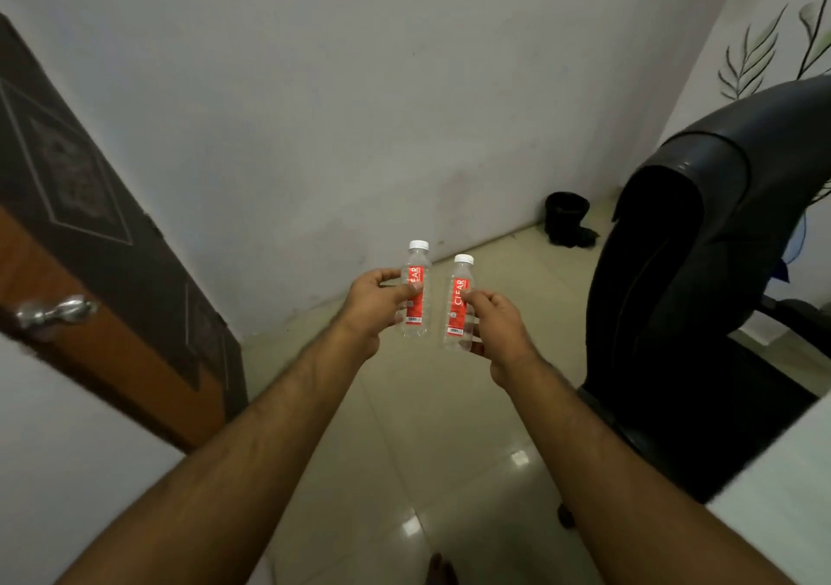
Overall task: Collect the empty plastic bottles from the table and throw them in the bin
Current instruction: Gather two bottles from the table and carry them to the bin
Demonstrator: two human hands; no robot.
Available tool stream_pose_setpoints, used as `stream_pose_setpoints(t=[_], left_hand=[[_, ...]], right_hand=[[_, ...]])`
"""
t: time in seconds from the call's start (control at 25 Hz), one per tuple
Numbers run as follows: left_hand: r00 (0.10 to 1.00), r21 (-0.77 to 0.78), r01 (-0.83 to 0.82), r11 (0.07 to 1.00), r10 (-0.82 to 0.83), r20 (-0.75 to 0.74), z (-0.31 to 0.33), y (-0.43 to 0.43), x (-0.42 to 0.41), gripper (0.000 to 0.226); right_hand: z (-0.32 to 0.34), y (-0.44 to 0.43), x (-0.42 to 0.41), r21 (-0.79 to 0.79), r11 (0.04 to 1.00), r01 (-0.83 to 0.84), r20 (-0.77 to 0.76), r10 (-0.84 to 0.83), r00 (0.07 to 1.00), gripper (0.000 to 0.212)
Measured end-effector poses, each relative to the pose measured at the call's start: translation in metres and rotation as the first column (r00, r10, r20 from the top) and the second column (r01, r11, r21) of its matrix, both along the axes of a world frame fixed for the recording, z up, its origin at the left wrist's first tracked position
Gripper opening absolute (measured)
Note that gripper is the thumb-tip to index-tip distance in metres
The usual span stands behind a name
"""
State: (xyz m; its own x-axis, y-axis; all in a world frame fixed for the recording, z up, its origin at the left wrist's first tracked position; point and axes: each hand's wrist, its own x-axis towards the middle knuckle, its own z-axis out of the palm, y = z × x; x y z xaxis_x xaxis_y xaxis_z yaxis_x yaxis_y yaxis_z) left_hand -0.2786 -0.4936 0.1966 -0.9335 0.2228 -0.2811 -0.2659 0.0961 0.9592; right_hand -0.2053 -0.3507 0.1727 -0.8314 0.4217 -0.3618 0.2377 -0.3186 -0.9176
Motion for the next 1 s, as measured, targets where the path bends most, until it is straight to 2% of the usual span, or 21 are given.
stream_pose_setpoints(t=[0.24, 0.44, 0.6, 0.8, 1.0], left_hand=[[0.994, 0.005, 0.099, 0.995, -0.100, 0.036, -0.008, 0.082, -0.204, 0.031], [0.968, 0.049, 0.247, 0.968, -0.248, 0.035, -0.037, 0.171, -0.371, 0.029], [0.917, 0.026, 0.388, 0.921, -0.389, 0.084, -0.045, 0.258, -0.512, 0.035], [0.845, -0.025, 0.530, 0.847, -0.526, 0.095, -0.036, 0.361, -0.624, 0.028], [0.778, -0.077, 0.625, 0.777, -0.611, 0.146, -0.077, 0.497, -0.740, 0.028]], right_hand=[[0.000, 0.076, -0.188, 0.017, 0.997, 0.080, 0.011, -0.081, 0.997, 0.035], [-0.026, 0.148, -0.339, 0.043, 0.968, 0.247, -0.003, -0.247, 0.969, 0.034], [-0.026, 0.216, -0.462, 0.033, 0.921, 0.388, 0.029, -0.389, 0.921, 0.033], [-0.026, 0.304, -0.563, 0.026, 0.854, 0.519, 0.053, -0.520, 0.853, 0.030], [-0.068, 0.427, -0.670, 0.014, 0.796, 0.605, 0.093, -0.603, 0.792, 0.030]])
